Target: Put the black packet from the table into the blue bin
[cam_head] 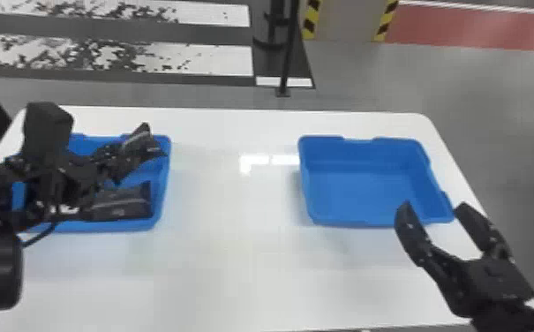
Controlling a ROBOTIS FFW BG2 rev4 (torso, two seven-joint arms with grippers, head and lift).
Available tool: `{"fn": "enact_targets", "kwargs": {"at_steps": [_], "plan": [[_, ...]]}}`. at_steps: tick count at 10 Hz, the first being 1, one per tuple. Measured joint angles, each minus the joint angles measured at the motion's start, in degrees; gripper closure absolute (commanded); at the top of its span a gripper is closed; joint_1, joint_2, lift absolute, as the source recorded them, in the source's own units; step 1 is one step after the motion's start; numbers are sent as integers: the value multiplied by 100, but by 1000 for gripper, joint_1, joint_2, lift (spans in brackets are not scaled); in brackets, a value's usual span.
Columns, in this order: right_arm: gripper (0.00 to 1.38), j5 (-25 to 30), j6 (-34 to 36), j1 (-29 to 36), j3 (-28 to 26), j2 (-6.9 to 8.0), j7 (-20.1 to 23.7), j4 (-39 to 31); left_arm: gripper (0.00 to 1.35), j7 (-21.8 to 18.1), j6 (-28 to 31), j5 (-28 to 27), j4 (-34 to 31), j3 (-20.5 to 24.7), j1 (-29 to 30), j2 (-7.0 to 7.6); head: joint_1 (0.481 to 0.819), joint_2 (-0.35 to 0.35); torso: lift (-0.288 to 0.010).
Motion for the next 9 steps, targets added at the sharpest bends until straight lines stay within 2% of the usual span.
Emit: {"fn": "enact_targets", "kwargs": {"at_steps": [1, 2, 4, 5, 7, 8, 9], "plan": [[133, -8, 0, 0, 0, 0, 0, -1, 328, 0, 25, -188, -5, 158, 141, -49, 695, -10, -110], [133, -10, 0, 0, 0, 0, 0, -1, 59, 0, 37, -293, -5, 267, 225, -123, 695, 8, -110], [133, -11, 0, 3, 0, 0, 0, -2, 162, 0, -338, -146, -13, 388, 295, -236, 695, 5, -110], [133, -15, 0, 11, 0, 0, 0, -2, 163, 16, -655, 47, -146, 535, 414, -320, 695, -2, -110], [133, -20, -10, 18, 0, 0, 0, -2, 168, 196, -1340, 296, -969, 1188, 1139, -626, 695, 37, -110], [133, -29, -21, 25, -2, 0, 0, -7, 170, 471, -1826, 675, -1313, 1550, 1666, -817, 695, 55, -110], [133, -40, -35, 36, -9, 0, 0, -14, 170, 910, -2418, 1284, -1486, 1730, 2240, -933, 695, 83, -110]]}}
